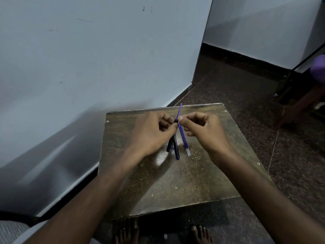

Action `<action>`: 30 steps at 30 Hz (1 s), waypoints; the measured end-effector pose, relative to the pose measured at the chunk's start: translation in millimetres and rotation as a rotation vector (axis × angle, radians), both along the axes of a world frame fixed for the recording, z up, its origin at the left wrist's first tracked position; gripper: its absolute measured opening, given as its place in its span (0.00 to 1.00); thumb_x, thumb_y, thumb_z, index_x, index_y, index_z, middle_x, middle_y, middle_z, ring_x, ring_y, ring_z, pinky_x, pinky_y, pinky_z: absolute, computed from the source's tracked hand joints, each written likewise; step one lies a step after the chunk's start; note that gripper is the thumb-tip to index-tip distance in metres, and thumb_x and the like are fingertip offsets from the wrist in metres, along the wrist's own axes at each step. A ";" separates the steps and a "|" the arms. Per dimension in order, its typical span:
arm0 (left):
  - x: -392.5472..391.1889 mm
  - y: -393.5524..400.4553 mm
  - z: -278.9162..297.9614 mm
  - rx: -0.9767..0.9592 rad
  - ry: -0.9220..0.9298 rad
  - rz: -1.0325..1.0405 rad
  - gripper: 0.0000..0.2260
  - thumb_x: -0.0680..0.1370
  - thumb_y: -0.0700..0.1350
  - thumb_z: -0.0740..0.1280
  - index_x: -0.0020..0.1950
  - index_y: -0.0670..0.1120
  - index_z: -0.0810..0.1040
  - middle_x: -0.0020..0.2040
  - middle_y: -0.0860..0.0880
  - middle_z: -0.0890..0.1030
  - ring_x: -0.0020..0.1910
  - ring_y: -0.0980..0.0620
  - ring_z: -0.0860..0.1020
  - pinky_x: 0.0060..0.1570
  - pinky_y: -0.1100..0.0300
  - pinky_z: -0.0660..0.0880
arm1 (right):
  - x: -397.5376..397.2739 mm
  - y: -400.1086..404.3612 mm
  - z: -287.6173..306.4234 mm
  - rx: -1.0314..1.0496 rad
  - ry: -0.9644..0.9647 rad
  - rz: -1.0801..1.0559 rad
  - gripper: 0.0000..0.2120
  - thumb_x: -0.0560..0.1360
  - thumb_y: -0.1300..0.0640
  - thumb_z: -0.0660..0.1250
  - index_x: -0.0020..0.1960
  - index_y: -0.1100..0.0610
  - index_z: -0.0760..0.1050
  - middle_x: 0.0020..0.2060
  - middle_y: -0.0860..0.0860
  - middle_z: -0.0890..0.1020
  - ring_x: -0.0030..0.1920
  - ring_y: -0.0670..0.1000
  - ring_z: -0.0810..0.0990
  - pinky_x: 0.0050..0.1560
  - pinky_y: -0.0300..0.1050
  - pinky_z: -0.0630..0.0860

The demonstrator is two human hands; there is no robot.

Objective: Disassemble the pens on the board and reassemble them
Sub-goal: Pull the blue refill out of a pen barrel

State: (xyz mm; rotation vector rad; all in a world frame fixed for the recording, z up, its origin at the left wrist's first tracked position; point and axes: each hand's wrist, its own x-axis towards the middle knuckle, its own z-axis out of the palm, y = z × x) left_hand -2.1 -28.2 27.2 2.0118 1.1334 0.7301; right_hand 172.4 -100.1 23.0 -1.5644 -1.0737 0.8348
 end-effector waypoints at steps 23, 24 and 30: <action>-3.3 8.1 -8.3 -0.219 -0.137 0.016 0.03 0.78 0.51 0.79 0.50 0.55 0.87 0.43 0.56 0.89 0.40 0.62 0.87 0.36 0.67 0.83 | 73.8 9.6 -1.8 -0.387 -0.651 -0.179 0.12 0.76 0.59 0.77 0.34 0.53 0.84 0.29 0.49 0.86 0.34 0.41 0.84 0.55 0.42 0.82; -3.7 8.9 -8.5 -0.215 -0.137 0.018 0.03 0.78 0.52 0.79 0.49 0.56 0.87 0.43 0.56 0.88 0.40 0.63 0.87 0.36 0.68 0.83 | 74.1 10.3 -3.6 -0.385 -0.654 -0.176 0.12 0.76 0.60 0.77 0.34 0.54 0.85 0.28 0.48 0.86 0.33 0.40 0.83 0.58 0.43 0.82; -4.7 12.6 -7.6 -0.177 -0.137 0.041 0.03 0.79 0.52 0.78 0.49 0.58 0.86 0.44 0.56 0.88 0.40 0.63 0.86 0.37 0.67 0.84 | 81.4 14.8 -11.9 -0.378 -0.722 -0.148 0.10 0.74 0.53 0.82 0.39 0.58 0.87 0.28 0.43 0.81 0.34 0.41 0.80 0.57 0.41 0.79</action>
